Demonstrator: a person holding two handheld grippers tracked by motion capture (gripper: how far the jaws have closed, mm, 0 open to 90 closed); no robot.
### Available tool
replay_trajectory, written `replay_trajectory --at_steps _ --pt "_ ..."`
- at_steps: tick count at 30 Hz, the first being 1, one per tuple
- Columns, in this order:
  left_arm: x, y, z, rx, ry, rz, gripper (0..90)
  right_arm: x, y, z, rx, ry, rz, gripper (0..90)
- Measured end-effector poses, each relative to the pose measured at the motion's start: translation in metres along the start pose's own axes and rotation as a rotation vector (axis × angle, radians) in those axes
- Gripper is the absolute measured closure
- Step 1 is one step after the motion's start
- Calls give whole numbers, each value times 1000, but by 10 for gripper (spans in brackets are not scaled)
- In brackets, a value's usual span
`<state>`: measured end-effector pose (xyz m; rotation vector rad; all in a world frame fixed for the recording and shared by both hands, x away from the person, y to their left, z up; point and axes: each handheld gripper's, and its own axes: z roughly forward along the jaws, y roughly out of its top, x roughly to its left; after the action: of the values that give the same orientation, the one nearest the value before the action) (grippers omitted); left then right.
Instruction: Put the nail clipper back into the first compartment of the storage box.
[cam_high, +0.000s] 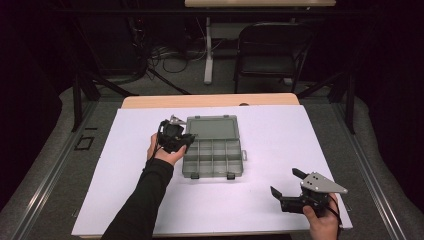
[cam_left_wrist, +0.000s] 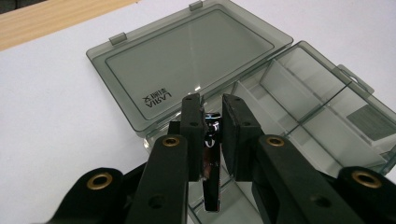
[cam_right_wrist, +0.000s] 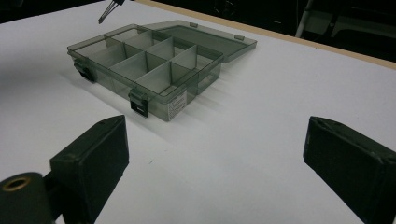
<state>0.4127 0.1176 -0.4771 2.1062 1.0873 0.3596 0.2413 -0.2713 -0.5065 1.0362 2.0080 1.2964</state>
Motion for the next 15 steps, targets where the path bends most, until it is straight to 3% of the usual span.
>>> replay_trajectory --at_steps 15 --pt "2 -4 19 24 15 8 794 1 -1 1 6 9 2 69"
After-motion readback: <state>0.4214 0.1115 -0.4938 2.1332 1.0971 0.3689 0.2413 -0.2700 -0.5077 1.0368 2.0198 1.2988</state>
